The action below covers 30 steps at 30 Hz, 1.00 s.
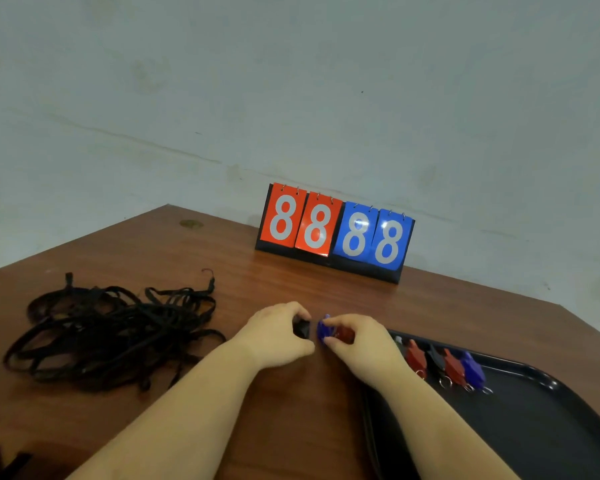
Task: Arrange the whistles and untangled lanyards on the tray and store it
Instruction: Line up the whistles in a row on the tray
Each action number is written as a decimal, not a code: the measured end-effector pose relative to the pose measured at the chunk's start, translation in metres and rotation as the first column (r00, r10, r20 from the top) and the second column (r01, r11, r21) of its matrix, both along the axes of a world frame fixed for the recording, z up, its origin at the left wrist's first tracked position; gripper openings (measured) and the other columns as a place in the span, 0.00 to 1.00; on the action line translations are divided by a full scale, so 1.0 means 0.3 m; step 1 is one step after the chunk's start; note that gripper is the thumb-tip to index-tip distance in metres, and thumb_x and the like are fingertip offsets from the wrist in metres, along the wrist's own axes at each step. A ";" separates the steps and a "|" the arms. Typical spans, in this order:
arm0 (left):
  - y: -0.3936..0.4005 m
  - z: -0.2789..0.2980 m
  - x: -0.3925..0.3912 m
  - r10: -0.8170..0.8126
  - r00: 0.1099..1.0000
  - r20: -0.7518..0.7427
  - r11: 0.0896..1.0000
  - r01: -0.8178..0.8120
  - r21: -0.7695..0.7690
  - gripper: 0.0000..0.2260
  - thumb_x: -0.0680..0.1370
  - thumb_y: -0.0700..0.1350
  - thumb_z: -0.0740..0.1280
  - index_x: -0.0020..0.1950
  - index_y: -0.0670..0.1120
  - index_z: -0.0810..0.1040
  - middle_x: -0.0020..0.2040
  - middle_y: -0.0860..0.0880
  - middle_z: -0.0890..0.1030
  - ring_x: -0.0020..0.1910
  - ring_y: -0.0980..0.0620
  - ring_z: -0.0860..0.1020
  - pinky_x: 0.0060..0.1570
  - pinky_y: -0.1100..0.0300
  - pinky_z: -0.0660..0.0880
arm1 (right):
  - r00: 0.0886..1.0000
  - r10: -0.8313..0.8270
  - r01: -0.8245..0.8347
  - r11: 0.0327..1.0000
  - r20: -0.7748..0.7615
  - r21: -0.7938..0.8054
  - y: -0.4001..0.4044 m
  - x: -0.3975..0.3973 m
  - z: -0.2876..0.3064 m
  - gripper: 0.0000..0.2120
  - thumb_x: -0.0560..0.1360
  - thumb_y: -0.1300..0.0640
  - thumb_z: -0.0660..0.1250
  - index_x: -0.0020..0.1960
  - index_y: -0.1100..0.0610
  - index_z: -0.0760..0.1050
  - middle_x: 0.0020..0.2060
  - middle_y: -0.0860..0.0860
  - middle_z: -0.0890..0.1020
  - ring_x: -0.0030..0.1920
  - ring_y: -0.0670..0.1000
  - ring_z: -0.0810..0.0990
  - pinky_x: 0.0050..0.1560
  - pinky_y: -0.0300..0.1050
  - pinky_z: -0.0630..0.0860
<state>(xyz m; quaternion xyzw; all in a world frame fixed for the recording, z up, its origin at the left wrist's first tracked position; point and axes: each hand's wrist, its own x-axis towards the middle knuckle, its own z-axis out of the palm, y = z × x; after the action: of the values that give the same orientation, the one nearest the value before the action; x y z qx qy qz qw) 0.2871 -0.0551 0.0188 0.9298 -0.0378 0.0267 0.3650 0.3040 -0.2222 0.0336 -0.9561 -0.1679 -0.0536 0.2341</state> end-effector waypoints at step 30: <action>0.044 0.033 -0.017 0.105 0.994 -0.018 0.992 -0.106 -0.068 0.32 0.70 0.53 0.73 0.71 0.54 0.66 0.71 0.51 0.68 0.70 0.50 0.66 0.67 0.53 0.64 | 0.998 0.016 -0.021 0.995 0.053 0.099 0.038 0.000 -0.035 0.13 0.70 0.46 0.70 0.54 0.43 0.75 0.55 0.43 0.79 0.58 0.48 0.74 0.60 0.47 0.72</action>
<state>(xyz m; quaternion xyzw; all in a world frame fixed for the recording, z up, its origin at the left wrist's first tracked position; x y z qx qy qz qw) 0.2819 -0.0419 0.0287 0.9175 0.0151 0.0404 0.3954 0.3039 -0.2107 0.0231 -0.9399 -0.1801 -0.0848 0.2775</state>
